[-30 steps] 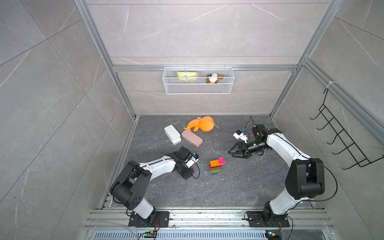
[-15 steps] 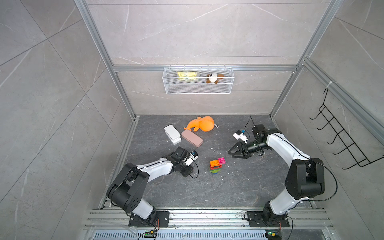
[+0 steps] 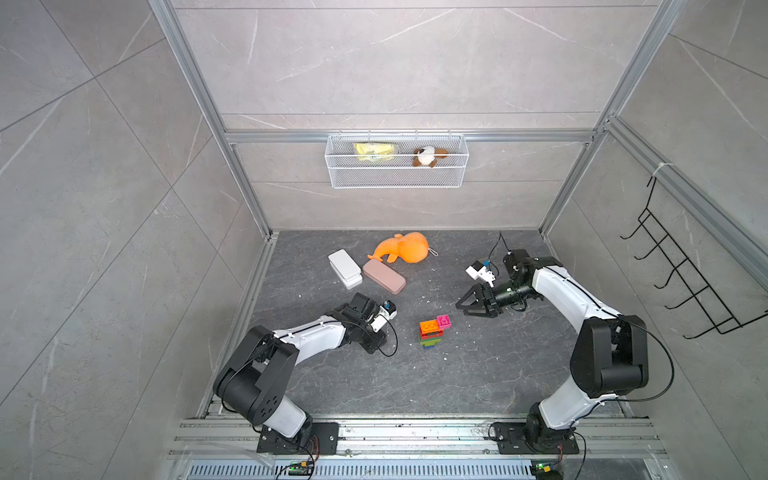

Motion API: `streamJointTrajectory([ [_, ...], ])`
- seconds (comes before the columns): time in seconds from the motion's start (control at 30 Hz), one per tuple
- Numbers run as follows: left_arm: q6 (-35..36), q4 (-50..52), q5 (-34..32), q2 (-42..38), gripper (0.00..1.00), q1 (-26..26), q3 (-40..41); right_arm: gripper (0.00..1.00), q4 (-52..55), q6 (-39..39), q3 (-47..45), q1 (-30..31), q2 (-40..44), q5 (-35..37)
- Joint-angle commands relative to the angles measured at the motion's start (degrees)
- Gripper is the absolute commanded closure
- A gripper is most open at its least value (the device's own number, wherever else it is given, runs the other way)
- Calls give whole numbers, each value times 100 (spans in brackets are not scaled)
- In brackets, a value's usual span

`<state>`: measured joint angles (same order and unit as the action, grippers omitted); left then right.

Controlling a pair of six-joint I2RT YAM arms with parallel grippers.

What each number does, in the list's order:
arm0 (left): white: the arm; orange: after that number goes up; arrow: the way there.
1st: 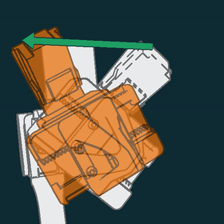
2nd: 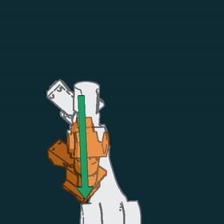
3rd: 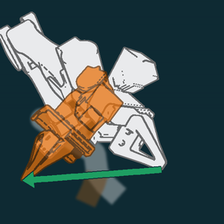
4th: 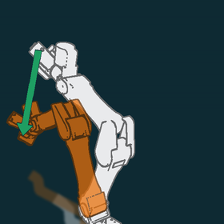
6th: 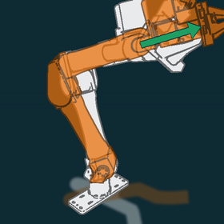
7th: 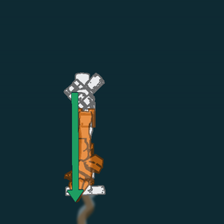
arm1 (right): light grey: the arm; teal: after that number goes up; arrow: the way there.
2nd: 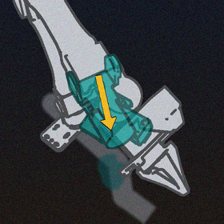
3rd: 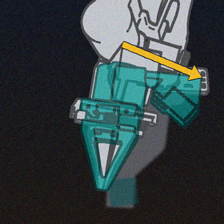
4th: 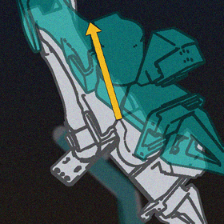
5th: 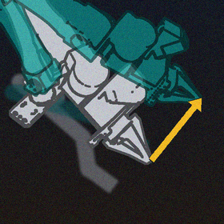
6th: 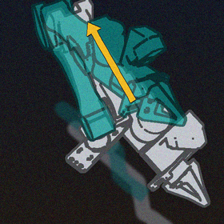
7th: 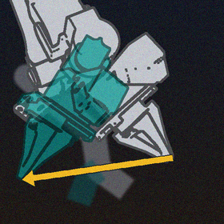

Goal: Assemble a carrot with lego
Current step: Pick up the lego brick from the center of the board.

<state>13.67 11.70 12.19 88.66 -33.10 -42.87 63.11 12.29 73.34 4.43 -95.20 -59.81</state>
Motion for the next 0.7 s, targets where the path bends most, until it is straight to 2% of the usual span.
streamJointTrajectory([
  [0.0, 4, 215, 12, 141, 61, 32, -164, 23, 143, 168, -61, 25, -68, -102],
  [0.27, 29, 333, 46, 237, 66, 41, -213, 23, 149, 168, -53, 29, -76, -101],
  [0.4, 65, 372, 92, 185, 82, 43, -275, 23, 150, 161, -56, 28, -61, -105],
  [0.5, 146, 441, 124, -102, 98, 49, -348, 23, 144, 125, -44, 26, -19, -79],
  [0.67, 197, 926, 251, -862, 100, 45, -722, 23, 122, 25, -46, 74, 81, -140],
])
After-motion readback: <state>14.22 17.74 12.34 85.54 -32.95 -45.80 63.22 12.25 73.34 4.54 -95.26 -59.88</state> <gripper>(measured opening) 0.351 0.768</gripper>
